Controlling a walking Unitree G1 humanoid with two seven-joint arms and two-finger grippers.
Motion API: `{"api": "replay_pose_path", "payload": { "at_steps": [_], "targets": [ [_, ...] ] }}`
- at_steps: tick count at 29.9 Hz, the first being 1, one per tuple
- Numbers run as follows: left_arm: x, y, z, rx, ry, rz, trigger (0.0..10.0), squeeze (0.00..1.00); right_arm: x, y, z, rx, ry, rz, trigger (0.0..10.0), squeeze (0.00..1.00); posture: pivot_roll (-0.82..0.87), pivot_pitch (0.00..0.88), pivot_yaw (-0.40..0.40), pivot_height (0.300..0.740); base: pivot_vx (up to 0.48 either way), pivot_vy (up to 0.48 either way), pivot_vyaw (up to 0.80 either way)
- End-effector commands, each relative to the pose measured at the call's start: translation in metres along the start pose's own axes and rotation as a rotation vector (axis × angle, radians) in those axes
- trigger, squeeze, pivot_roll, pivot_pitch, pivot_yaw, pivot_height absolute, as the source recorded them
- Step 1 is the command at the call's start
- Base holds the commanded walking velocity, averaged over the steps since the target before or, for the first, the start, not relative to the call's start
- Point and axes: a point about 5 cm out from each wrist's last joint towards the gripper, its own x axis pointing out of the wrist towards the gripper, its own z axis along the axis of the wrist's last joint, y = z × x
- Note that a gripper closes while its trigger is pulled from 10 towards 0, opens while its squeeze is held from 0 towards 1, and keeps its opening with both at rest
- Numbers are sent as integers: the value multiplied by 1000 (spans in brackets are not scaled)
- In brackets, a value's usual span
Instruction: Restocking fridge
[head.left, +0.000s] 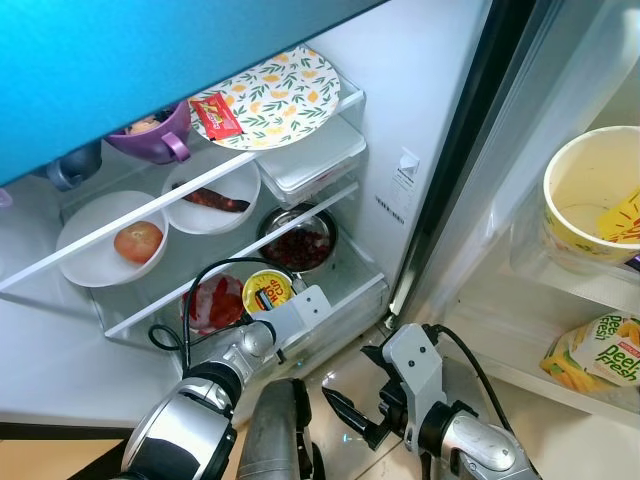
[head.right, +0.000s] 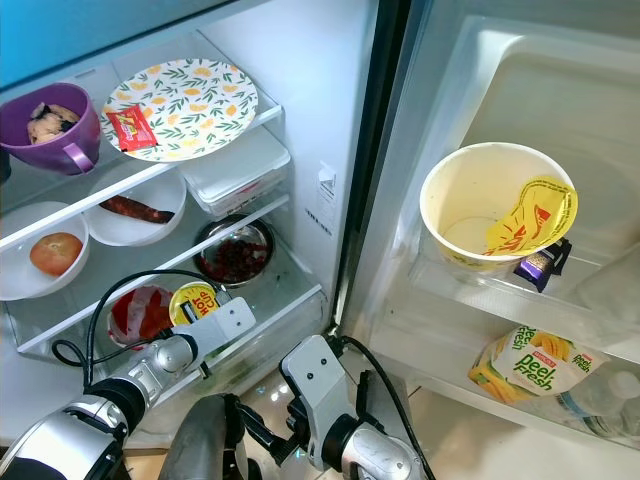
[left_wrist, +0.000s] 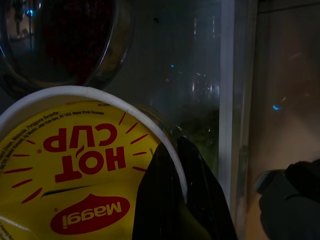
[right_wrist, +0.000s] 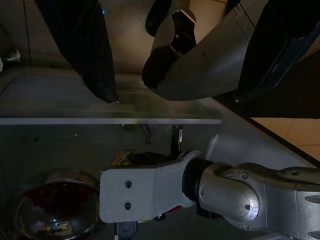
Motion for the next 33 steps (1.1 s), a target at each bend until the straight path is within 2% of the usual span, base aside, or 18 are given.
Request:
{"api": "replay_pose_path", "payload": {
  "at_steps": [1, 8, 18, 29, 31, 32, 33],
  "targets": [
    [-3, -3, -14, -57, 45, -7, 10000, 0, -4, 4, -3, 23, 17, 8, 10000, 0, -206, 382, 37, 582, 0, 0, 0],
    [-3, -7, -17, -128, 51, -30, 10000, 0, -4, 8, 1, 24, -4, 22, 10000, 0, -209, 382, 34, 582, 0, 0, 0],
    [-4, -10, -23, -146, 80, -40, 10000, 0, -8, 6, -5, -10, 40, -18, 10000, 0, -219, 385, 29, 582, 0, 0, 0],
    [-5, -9, -26, -176, 87, -36, 10000, 0, -7, 3, -2, -13, 34, -50, 10000, 0, -218, 386, 30, 582, 0, 0, 0],
    [-5, -9, -26, -180, 88, -37, 10000, 27, -7, 2, -2, -13, 32, -52, 10000, 0, -218, 386, 30, 582, 0, 0, 0],
    [-5, -9, -27, -186, 88, -36, 10000, 1000, -7, 2, -1, -12, 27, -55, 10000, 0, -218, 386, 30, 582, 0, 0, 0],
    [-5, -9, -27, -186, 88, -36, 10000, 1000, -7, 2, -1, -12, 27, -55, 10000, 0, -218, 386, 30, 582, 0, 0, 0]
  ]
}}
